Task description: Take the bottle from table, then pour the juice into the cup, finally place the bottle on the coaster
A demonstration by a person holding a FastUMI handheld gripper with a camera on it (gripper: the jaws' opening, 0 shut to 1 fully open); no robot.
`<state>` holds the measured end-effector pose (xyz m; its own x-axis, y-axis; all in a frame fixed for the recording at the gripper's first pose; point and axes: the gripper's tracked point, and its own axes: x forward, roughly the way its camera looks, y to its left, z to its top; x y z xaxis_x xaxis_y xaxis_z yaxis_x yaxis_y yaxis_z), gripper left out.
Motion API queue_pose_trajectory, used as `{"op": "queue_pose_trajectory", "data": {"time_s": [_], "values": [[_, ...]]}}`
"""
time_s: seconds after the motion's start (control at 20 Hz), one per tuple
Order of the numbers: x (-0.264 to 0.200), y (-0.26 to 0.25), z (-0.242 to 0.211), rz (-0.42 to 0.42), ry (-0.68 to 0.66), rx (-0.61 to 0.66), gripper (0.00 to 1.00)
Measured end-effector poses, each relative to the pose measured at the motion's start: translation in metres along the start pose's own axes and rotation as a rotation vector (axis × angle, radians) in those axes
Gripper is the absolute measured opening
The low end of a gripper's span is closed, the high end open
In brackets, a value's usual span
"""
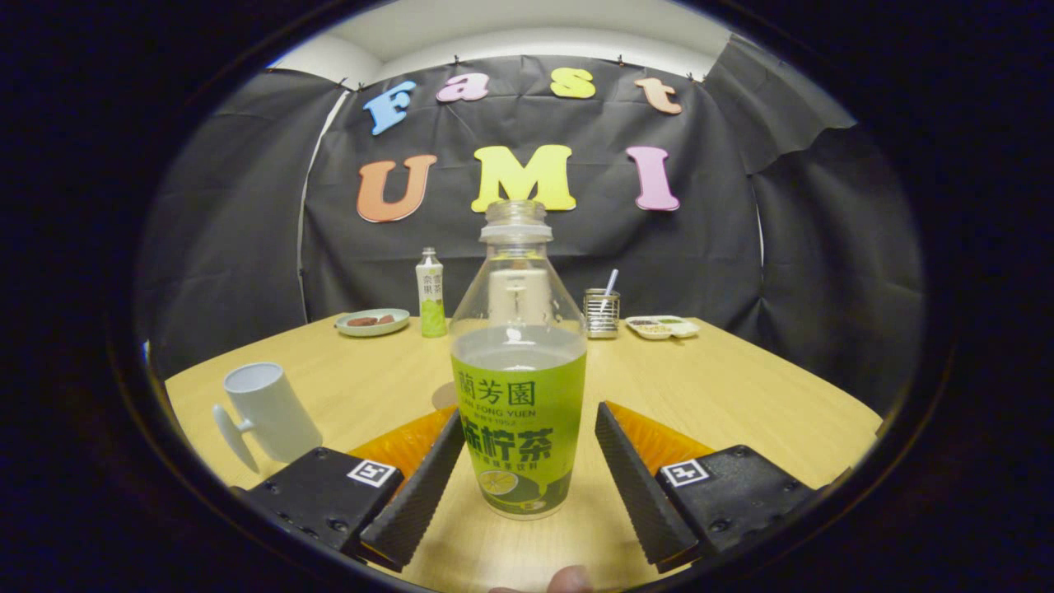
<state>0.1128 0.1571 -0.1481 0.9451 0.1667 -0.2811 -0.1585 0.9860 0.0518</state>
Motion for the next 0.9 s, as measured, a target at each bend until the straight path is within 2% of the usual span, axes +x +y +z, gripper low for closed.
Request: {"op": "queue_pose_trajectory", "data": {"time_s": [0.15,0.35,0.55,0.7,0.9], "values": [[0.006,0.001,0.000,0.008,0.013,0.019,0.99],[0.007,0.005,-0.001,0.026,0.033,0.024,0.83],[0.003,0.004,0.003,0.042,0.055,-0.026,0.80],[-0.004,0.003,0.015,0.036,0.039,-0.087,0.79],[-0.015,0.012,0.032,0.038,0.010,-0.256,0.77]]}}
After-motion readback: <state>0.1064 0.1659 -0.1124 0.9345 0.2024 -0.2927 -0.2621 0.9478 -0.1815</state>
